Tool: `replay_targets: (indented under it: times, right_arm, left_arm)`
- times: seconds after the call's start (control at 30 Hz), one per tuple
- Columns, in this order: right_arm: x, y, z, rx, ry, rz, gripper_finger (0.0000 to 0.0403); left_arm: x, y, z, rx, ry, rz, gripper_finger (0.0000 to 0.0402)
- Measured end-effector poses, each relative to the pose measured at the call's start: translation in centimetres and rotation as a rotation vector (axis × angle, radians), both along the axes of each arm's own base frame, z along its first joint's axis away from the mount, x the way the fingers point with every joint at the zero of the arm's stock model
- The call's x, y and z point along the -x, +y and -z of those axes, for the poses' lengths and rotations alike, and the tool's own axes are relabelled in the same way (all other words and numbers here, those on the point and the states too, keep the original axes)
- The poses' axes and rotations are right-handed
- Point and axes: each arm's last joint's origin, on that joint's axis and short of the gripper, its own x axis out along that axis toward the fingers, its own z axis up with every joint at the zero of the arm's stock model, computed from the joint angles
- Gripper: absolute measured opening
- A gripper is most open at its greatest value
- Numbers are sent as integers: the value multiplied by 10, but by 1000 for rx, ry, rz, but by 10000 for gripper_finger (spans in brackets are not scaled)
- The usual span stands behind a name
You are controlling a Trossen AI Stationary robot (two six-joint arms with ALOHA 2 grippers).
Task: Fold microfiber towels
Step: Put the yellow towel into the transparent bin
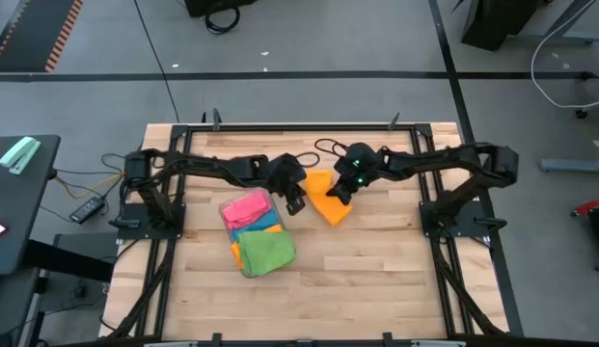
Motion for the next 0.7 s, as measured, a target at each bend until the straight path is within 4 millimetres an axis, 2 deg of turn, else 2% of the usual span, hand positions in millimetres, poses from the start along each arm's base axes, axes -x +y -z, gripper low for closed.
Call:
replay_targets:
  times: [0.27,0.53,0.7]
  right_arm:
    - [-1,8,-21,35,-44,-13,12]
    - [-39,12,-68,156,-116,-153,12]
    - [-68,13,-94,207,-140,-272,12]
  left_arm:
    - [29,5,-51,42,-72,15,17]
    - [54,5,-87,97,-147,47,19]
    - [76,0,-99,117,-101,46,24]
